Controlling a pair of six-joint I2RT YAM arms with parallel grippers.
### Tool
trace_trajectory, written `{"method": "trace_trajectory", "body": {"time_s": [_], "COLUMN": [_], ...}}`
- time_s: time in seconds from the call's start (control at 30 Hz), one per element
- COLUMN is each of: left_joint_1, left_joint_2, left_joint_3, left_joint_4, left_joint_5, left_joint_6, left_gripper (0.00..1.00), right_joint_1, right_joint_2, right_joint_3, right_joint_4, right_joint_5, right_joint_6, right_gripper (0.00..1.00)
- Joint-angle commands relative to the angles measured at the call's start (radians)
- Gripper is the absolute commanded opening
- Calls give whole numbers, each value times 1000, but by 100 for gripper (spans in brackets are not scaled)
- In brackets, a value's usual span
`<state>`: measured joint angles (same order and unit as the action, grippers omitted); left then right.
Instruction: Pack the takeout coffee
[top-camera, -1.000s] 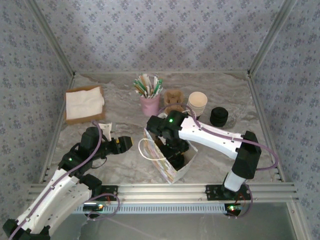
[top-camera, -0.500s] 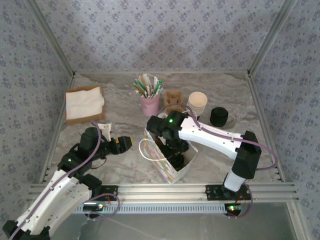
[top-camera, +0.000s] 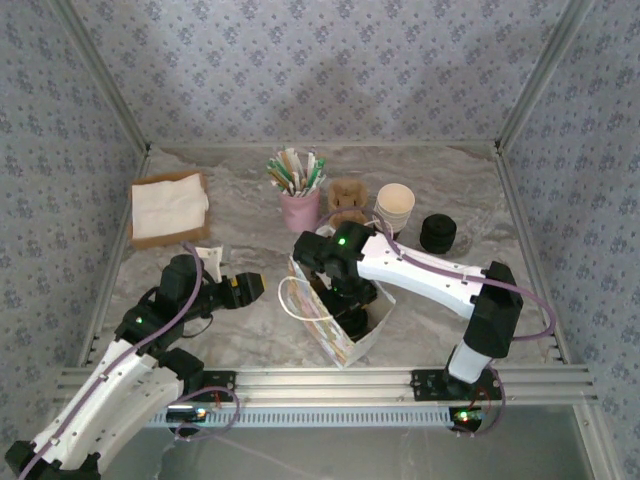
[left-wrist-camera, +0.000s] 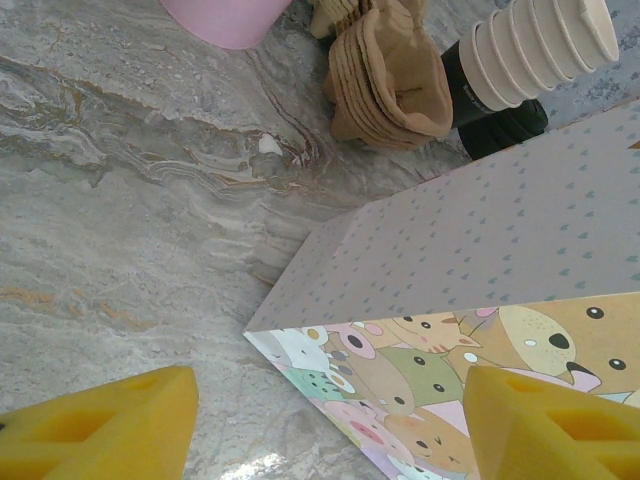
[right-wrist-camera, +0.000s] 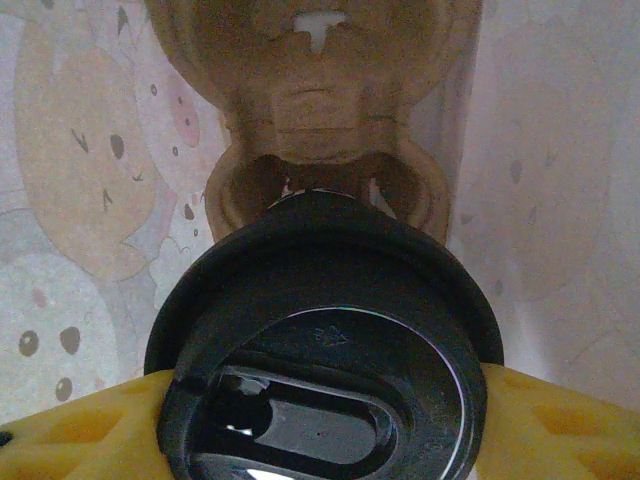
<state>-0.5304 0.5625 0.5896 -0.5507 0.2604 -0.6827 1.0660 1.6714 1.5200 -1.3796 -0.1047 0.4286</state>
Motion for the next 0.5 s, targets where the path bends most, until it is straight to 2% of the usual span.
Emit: {"method": "trace_trajectory", "body": {"time_s": [0.0,0.47], "left_joint_1": [-6,-6], "left_joint_2": [-13,-15], "left_joint_3": [3,7], "left_joint_4": [-11,-13], "left_joint_5": [-13,-17], "left_joint_6": [1,4], "left_gripper": [71,71], "right_joint_1": [-5,-9], "right_joint_2": [8,10], "right_joint_3": [-24,-30], "right_joint_4": [15,24], "right_joint_5": [1,-3], "right_joint_6": [-9,-12], "right_gripper": [66,66]}}
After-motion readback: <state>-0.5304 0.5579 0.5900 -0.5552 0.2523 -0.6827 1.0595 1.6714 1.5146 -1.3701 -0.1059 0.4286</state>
